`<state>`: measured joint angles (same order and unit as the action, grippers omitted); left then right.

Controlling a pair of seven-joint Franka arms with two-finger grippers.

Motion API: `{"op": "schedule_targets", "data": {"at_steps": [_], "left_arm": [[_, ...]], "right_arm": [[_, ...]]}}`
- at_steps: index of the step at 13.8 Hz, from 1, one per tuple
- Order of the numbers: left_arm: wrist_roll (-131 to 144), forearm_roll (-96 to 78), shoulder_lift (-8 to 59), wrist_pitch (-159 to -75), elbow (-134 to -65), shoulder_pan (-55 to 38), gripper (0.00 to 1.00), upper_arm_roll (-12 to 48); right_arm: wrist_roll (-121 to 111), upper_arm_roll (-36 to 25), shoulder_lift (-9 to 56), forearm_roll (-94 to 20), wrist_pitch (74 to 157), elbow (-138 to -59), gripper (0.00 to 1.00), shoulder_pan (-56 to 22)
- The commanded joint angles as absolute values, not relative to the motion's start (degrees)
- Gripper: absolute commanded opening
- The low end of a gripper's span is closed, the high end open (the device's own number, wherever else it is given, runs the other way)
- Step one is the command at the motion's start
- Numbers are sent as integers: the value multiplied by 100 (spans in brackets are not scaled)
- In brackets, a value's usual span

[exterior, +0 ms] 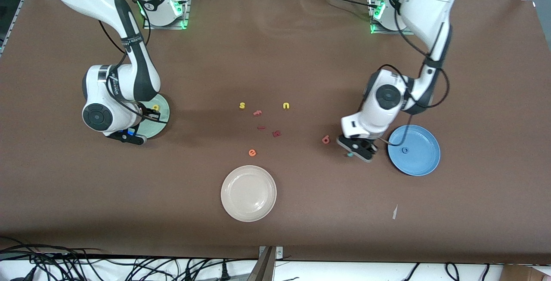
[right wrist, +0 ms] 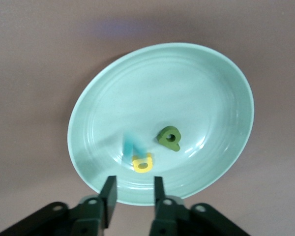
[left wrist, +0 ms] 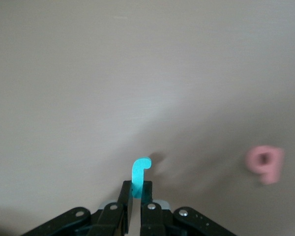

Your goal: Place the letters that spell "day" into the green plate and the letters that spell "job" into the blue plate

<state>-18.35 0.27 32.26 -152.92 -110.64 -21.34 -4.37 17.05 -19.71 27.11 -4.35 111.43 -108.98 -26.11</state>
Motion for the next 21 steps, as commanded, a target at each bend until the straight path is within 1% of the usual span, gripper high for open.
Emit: {"op": "schedule_targets", "data": {"at_steps": [1, 3, 5, 6, 7, 8, 9, 12, 13, 14, 16, 18, 21], "left_arm": [[-2442, 272, 2787, -15004, -11188, -1496, 0, -396], [-2872, 272, 2620, -14907, -11302, -1101, 0, -396], [-3460, 272, 2602, -14897, -11338, -749, 1, -387], [-3585, 264, 2610, -14897, -11381, -660, 16, -387], [-3586, 264, 2610, -14897, -11391, -633, 57, -395], [-3586, 264, 2610, -14897, -11399, -633, 74, -396], [-3586, 264, 2610, -14897, -11399, -633, 79, -387], [-3542, 238, 2593, -14897, -11399, -685, 80, -378], [-3507, 168, 2584, -14897, -11391, -773, 79, -334], [-3394, 141, 2549, -14897, -11391, -1043, 79, -325], [-2693, -122, 2391, -14749, -11434, -1615, 79, -325], [-1867, -132, 2408, -14634, -11408, -1976, 79, -325], [-829, -141, 2540, -14642, -11356, -2556, 79, -325]], "right_arm": [[1661, -1934, 2725, -519, 10855, -10487, 100, -2777], [1819, -1934, 2742, -519, 10802, -10275, 100, -2873], [2011, -1942, 2725, -475, 10793, -10030, 100, -3162], [2143, -1951, 2716, -414, 10802, -9941, 100, -3312], [2292, -1942, 2698, -430, 10802, -9758, 100, -3348], [2433, -1942, 2690, -465, 10802, -9495, 100, -3357], [2548, -1951, 2698, -562, 10802, -9266, 100, -3305], [2444, -2013, 2620, -1018, 10793, -8931, 100, -3077], [2182, -2030, 2419, -1080, 10689, -8869, 100, -3050], [1649, -2074, 2252, -1055, 10487, -8781, 100, -3032], [978, -2354, 1953, -1020, 10092, -8605, 100, -3032], [521, -2530, 1558, -1020, 9705, -8578, 100, -3032], [202, -2637, 1232, -967, 9300, -8552, 100, -3032]]}}
